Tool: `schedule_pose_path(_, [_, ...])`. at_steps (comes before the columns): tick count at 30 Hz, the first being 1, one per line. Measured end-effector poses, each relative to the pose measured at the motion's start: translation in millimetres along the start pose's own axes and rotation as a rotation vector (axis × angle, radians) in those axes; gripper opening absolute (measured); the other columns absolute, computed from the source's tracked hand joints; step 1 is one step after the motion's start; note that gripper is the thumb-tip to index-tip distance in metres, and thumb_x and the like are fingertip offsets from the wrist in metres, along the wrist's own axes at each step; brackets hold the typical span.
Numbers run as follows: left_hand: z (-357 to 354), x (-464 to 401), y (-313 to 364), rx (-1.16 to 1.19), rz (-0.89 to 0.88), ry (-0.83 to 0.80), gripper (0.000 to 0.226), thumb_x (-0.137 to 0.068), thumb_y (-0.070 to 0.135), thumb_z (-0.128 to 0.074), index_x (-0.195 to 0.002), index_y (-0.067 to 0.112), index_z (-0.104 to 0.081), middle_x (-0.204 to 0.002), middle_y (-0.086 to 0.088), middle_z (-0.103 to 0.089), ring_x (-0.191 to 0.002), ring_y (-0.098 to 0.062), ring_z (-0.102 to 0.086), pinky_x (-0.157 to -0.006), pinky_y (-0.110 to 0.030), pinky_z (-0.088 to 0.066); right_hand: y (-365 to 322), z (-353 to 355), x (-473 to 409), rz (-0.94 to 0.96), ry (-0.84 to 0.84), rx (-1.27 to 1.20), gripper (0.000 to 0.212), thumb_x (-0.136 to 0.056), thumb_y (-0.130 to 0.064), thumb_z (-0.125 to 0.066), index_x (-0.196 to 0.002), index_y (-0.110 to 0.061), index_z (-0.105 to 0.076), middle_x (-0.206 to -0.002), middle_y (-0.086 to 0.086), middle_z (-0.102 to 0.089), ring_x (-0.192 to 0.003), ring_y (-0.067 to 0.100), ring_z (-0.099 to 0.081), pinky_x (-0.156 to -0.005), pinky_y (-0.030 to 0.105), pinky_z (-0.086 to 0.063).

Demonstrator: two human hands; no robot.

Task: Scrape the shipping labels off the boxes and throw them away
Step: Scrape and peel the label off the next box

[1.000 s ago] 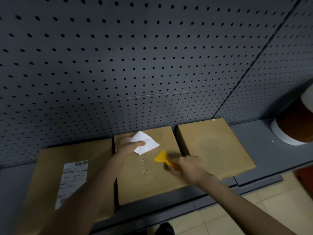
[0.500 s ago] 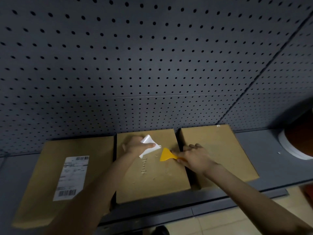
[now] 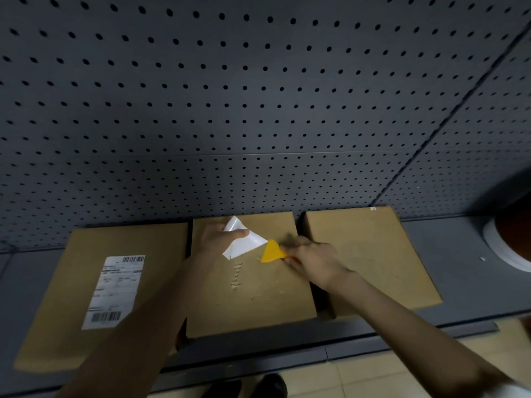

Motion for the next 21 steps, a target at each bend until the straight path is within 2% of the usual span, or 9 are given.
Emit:
schedule_pose_path(3, [0,3,2,0.038,-0.004,-0.004,0.034,-0.073,0.032,-0.076,-0.090,0.003,-0.067,-0.090,-0.013,-0.062,-0.084,-0.025,-0.059,-0.066,-0.029,-0.042,13,-1,12,-0.011,0.006,0.001,0.036,-0.100,-0.038,-0.034,-0.134,-0.034,-0.045,-0.118,0.006,-0.050,-0.102,0.024,-0.060,-0.079,0.033,-0.045])
schedule_pose_path(7, [0,1,3,0.070,0.039,-0.025,0.033,-0.073,0.035,-0.076,-0.090,0.011,-0.061,-0.087,-0.007,-0.059,-0.080,-0.021,-0.056,-0.065,-0.028,-0.044,-5,1,-5,-0.025,0.029,-0.008,0.037,-0.100,-0.036,-0.032,-0.134,-0.031,-0.046,-0.133,0.008,-0.047,-0.105,0.026,-0.061,-0.081,0.034,-0.047])
schedule_pose_path(10, [3,2,4,0.072,0.048,0.000,0.029,-0.075,0.035,-0.075,-0.083,0.016,-0.055,-0.081,-0.001,-0.053,-0.074,-0.015,-0.051,-0.067,-0.029,-0.045,-9,1,-11,-0.015,0.029,0.005,0.037,-0.101,-0.036,-0.031,-0.132,-0.028,-0.048,-0.135,0.008,-0.047,-0.103,0.027,-0.062,-0.080,0.035,-0.048])
schedule_pose_path(12, [3,4,5,0.103,0.052,-0.010,0.023,-0.075,0.032,-0.075,-0.079,0.018,-0.057,-0.080,-0.001,-0.055,-0.071,-0.014,-0.053,-0.062,-0.028,-0.044,0,-2,-5,-0.026,0.006,0.004,0.037,-0.100,-0.037,-0.031,-0.134,-0.032,-0.046,-0.136,0.007,-0.046,-0.103,0.028,-0.062,-0.082,0.036,-0.049])
schedule_pose_path(15, [5,6,4,0.160,0.056,-0.015,0.025,-0.074,0.031,-0.076,-0.086,0.015,-0.061,-0.082,-0.002,-0.059,-0.072,-0.015,-0.056,-0.058,-0.026,-0.045,-1,-3,-7,-0.054,0.005,0.017,0.036,-0.100,-0.037,-0.032,-0.131,-0.030,-0.049,-0.137,0.008,-0.046,-0.102,0.029,-0.063,-0.082,0.036,-0.051])
schedule_pose_path(17, [7,5,5,0.169,0.057,0.016,0.028,-0.073,0.031,-0.077,-0.088,0.014,-0.060,-0.082,-0.002,-0.058,-0.072,-0.015,-0.055,-0.059,-0.026,-0.046,-14,-2,-21,-0.088,0.022,0.027,0.036,-0.100,-0.037,-0.032,-0.125,-0.023,-0.055,-0.134,0.008,-0.049,-0.100,0.028,-0.063,-0.074,0.033,-0.047])
schedule_pose_path(19, [8,5,5,0.182,0.071,0.025,0.033,-0.072,0.032,-0.077,-0.092,0.012,-0.059,-0.084,-0.004,-0.057,-0.074,-0.017,-0.056,-0.063,-0.029,-0.049,-25,0,-32,-0.124,0.035,0.048,0.038,-0.101,-0.036,-0.032,-0.121,-0.018,-0.058,-0.131,0.008,-0.050,-0.099,0.027,-0.063,-0.067,0.031,-0.042])
schedule_pose_path(21, [8,3,4,0.181,0.084,0.013,0.039,-0.072,0.033,-0.077,-0.097,0.011,-0.058,-0.088,-0.006,-0.059,-0.079,-0.021,-0.057,-0.070,-0.034,-0.051,-25,2,-28,-0.116,0.036,0.016,0.039,-0.101,-0.038,-0.032,-0.121,-0.019,-0.059,-0.130,0.008,-0.050,-0.099,0.028,-0.063,-0.069,0.032,-0.043])
Point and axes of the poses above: each hand's wrist, its own x-axis away from the middle knuckle, its own z-axis out of the back of the hand, y = z × x, the point moved 5 cm from there along -x, towards the middle knuckle
